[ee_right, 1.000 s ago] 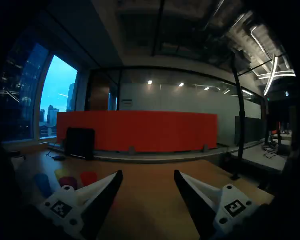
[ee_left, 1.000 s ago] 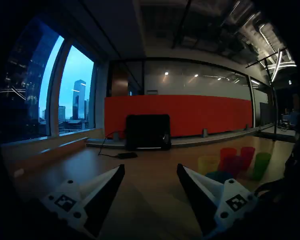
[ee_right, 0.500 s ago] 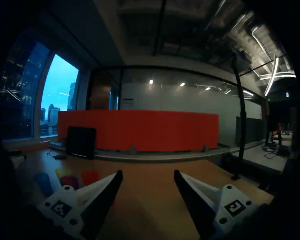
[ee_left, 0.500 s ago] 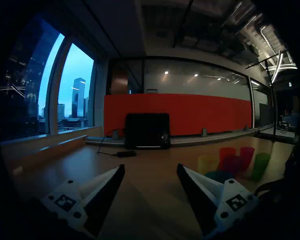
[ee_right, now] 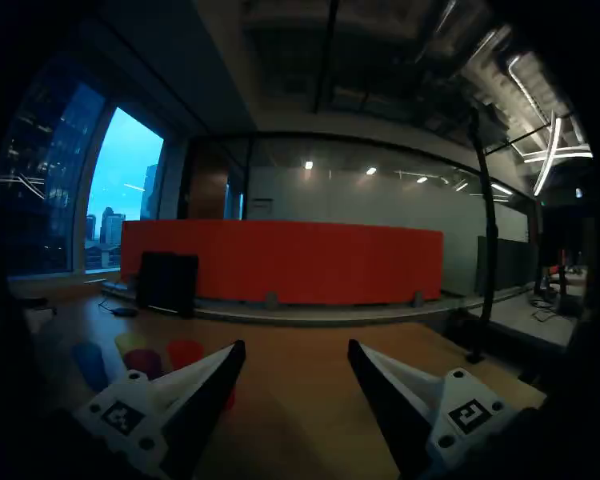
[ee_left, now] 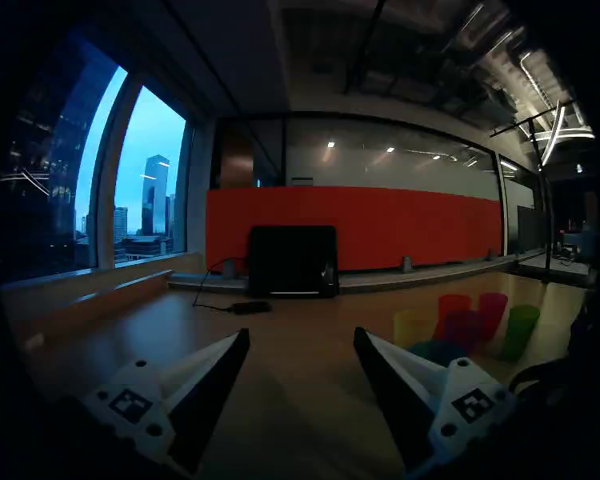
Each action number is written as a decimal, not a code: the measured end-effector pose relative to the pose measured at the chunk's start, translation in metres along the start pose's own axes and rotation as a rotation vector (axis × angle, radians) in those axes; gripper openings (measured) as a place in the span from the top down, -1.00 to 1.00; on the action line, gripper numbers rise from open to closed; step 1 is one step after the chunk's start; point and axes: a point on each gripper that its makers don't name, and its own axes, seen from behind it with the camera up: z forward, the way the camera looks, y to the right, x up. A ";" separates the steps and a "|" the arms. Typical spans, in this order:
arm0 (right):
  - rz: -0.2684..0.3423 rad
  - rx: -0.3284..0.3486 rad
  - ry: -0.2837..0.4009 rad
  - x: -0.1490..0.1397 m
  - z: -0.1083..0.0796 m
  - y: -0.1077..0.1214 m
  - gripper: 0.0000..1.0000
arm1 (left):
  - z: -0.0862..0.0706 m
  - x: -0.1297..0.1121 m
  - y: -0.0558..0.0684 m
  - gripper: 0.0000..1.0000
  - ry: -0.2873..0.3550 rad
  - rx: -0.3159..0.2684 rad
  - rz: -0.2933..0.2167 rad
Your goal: Pour water
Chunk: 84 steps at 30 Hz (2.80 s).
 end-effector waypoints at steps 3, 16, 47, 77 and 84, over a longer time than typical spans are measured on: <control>-0.009 0.007 0.003 -0.002 0.001 -0.001 -0.98 | 0.000 0.000 0.000 -0.94 0.000 0.000 0.000; -0.017 0.021 0.029 -0.010 0.019 -0.005 -0.98 | 0.001 0.000 -0.001 -0.93 0.000 0.000 0.000; 0.040 -0.021 -0.024 -0.067 0.032 0.010 -0.97 | 0.001 0.000 0.000 -0.93 0.000 0.000 0.000; 0.046 -0.018 -0.026 -0.067 0.031 0.012 -0.98 | 0.001 0.000 -0.001 -0.93 0.000 0.000 0.000; 0.046 -0.018 -0.025 -0.068 0.031 0.012 -0.98 | 0.001 0.000 -0.001 -0.93 0.000 0.000 0.000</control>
